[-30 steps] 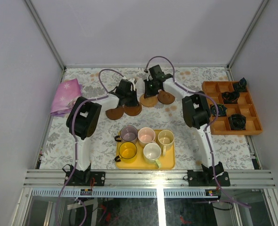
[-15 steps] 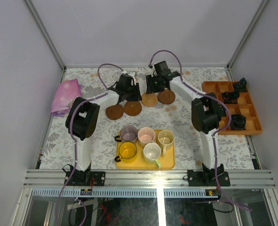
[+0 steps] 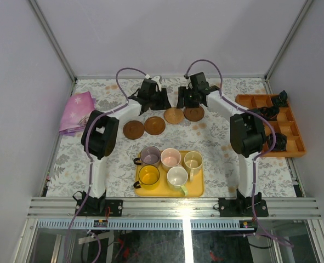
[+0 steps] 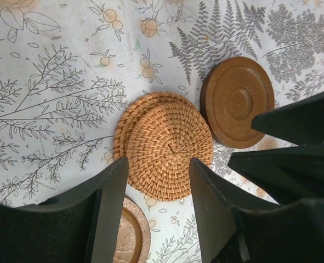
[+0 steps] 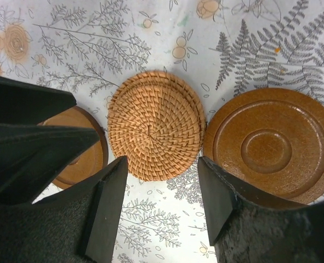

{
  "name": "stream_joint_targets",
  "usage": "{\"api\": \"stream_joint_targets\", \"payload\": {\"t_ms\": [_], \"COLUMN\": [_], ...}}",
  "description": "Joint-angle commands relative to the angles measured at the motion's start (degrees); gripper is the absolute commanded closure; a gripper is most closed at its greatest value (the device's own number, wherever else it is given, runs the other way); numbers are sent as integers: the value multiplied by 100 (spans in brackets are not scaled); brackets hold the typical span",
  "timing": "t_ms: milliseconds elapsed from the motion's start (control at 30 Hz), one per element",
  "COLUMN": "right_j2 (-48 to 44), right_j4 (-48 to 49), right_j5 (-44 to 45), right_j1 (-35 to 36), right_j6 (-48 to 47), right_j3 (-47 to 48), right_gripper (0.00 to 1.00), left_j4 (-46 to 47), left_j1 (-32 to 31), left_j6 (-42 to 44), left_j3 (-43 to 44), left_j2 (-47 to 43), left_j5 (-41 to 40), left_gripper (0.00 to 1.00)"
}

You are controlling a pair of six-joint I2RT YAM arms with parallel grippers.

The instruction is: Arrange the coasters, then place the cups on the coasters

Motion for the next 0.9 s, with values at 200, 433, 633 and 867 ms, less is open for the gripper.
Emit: {"api": "stream_joint_targets", "payload": {"t_ms": [200,433,633,867], "right_j2": [-172,-252,-141,120], "right_j4": [216,264,410,520], "right_j5": [-505,-669,-852,-1054], "right_j1": [-48,-70,-94,-104], "right_j6": [405,527,619,708], "right_j3": [-609,-920,-971,-747], "right_gripper": [42,46,46,46], "left_j4": [205,188,132,-57], "left_j1": [135,175,193,204], "left_j6": [-215,-305,-318,-279], "left_j3": [337,529,555,626], "left_j2": [485,707,792,898], "left_j5": [235,449,480,477], "left_gripper": [60,62,62,61]}}
